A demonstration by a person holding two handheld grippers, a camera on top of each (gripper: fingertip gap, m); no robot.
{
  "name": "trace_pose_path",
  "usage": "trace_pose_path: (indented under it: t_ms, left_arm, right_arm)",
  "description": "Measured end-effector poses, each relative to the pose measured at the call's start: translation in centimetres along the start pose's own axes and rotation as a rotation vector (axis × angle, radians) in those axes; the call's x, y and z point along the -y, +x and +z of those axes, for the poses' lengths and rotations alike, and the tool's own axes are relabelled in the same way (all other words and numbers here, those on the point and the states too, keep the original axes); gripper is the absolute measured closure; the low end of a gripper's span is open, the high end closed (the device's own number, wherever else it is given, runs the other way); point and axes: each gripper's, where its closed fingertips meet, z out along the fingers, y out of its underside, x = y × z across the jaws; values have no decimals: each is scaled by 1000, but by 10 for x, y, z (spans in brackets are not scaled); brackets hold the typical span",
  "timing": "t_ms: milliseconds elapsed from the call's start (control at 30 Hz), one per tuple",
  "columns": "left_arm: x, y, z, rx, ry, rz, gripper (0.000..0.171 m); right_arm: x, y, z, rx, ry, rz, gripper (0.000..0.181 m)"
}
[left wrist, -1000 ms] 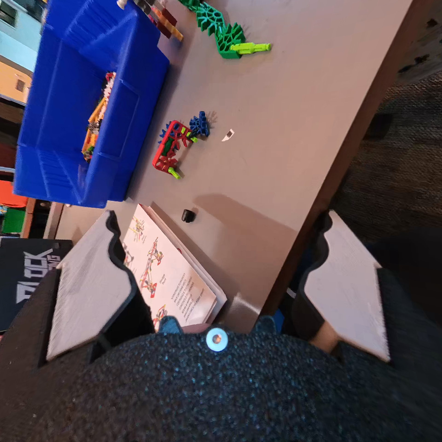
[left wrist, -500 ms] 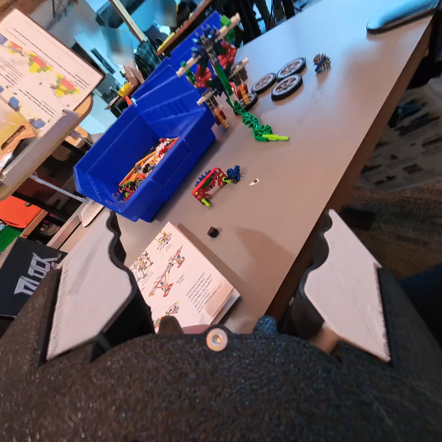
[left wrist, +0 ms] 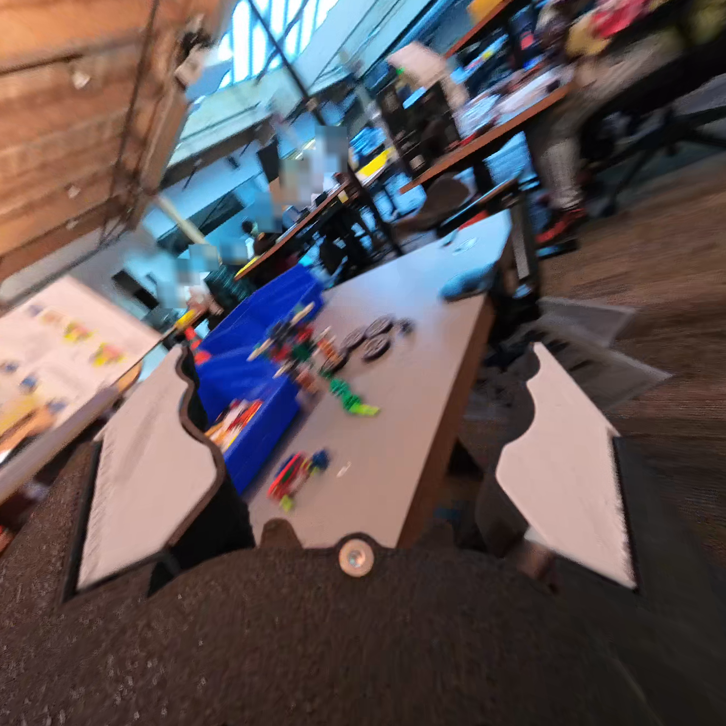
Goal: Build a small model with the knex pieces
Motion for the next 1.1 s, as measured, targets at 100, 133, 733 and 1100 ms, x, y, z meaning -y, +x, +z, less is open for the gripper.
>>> trace_pose_path:
  t_ms: [100, 133, 733, 1100]
  left_arm:
    - [62, 66, 30, -152, 119, 54, 19]
    - [84, 90, 42, -213, 167, 51, 20]
    - [265, 426, 322, -1100, 296, -55, 25]
    - [203, 383, 280, -1256, -496, -203, 36]
  right_arm:
    - [-17, 6, -3, -43, -42, -37, 143]
    - [-24, 9, -3, -55, -62, -38, 143]
    - [-119, 21, -4, -70, -533, 34, 172]
    - [-129, 3, -38, 311, -1100, 36, 156]
